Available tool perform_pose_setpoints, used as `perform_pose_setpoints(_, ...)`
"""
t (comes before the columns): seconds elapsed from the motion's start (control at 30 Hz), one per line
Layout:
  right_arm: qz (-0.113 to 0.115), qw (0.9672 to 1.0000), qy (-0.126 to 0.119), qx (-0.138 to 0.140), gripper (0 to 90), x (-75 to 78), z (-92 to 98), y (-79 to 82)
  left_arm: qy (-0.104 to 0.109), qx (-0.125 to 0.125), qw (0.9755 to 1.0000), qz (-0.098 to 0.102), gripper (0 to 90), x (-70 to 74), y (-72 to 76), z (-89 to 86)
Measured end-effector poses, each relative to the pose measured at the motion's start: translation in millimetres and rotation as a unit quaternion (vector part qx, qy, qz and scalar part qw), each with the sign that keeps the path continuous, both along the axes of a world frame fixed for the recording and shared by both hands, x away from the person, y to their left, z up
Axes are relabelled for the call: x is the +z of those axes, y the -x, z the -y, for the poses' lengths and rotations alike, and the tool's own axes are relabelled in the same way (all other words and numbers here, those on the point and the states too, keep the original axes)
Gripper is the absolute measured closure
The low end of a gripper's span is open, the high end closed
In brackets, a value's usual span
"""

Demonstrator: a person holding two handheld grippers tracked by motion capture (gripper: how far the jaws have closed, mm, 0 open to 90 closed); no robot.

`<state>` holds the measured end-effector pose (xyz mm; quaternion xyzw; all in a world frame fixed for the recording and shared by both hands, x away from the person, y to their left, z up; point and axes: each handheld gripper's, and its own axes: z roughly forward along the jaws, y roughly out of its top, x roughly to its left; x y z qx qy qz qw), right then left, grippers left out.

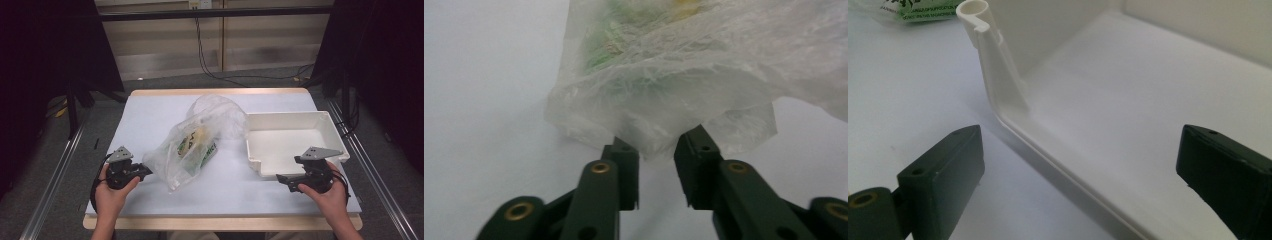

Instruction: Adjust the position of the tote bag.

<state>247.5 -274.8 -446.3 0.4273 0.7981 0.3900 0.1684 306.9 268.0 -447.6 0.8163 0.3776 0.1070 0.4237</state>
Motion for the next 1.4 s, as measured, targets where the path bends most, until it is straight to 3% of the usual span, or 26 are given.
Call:
perform_pose_setpoints(0.3, -0.001, 1.0000, 0.003, -0.005, 5.0, 0.1, 1.8, 2.6, -0.001, 0.003, 1.0000, 0.004, 89.3, -0.1, -8.5, -8.3)
perform_pose_setpoints(0.57, -0.002, 1.0000, 0.005, -0.001, 5.7, -1.4, 0.7, 0.2, -0.006, 0.008, 0.9999, 0.006, 90.0, 3.2, -13.6, -13.8)
perform_pose_setpoints(0.77, -0.005, 1.0000, 0.003, -0.004, 5.8, -1.8, 1.5, -0.8, -0.002, 0.016, 0.9999, -0.004, 90.0, 0.0, -17.0, -20.3)
perform_pose_setpoints(1.4, -0.011, 0.9999, 0.007, -0.003, 5.8, -5.3, 0.7, -4.2, 0.004, 0.037, 0.9992, -0.014, 90.0, -0.1, -54.5, -30.9)
